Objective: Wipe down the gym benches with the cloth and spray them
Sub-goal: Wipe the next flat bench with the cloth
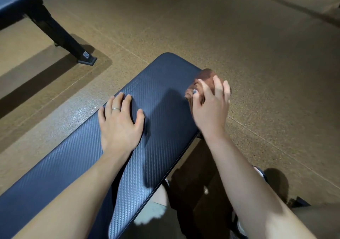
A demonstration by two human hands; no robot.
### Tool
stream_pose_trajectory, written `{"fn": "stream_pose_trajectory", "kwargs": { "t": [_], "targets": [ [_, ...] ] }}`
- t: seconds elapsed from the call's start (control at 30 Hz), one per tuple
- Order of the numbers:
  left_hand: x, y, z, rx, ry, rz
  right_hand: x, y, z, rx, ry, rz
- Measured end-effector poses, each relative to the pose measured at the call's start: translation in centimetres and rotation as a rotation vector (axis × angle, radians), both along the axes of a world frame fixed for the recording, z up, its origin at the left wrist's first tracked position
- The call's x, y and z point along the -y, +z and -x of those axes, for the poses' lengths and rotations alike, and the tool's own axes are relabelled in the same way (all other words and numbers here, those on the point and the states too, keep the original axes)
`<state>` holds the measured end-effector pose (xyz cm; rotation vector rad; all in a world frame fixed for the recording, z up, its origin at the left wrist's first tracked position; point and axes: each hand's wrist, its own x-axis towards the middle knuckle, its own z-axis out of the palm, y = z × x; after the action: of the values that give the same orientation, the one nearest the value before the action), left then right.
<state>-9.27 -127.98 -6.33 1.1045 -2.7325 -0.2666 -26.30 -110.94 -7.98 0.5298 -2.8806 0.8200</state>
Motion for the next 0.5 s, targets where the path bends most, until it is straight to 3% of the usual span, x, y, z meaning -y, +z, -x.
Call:
{"fn": "stream_pose_trajectory", "kwargs": {
  "t": [0.13, 0.37, 0.5],
  "targets": [
    [-0.1, 0.1, 0.1, 0.015, 0.012, -0.004, 0.2, 0.2, 2.1, 0.036, -0.093, 0.156],
    [-0.3, 0.2, 0.4, 0.038, 0.035, -0.007, -0.6, -1.0, -9.8, 0.070, -0.077, 0.201],
    [-0.1, 0.2, 0.3, 0.034, 0.029, -0.010, -1.1, -0.1, -4.7, 0.111, -0.031, 0.153]
  ]
}}
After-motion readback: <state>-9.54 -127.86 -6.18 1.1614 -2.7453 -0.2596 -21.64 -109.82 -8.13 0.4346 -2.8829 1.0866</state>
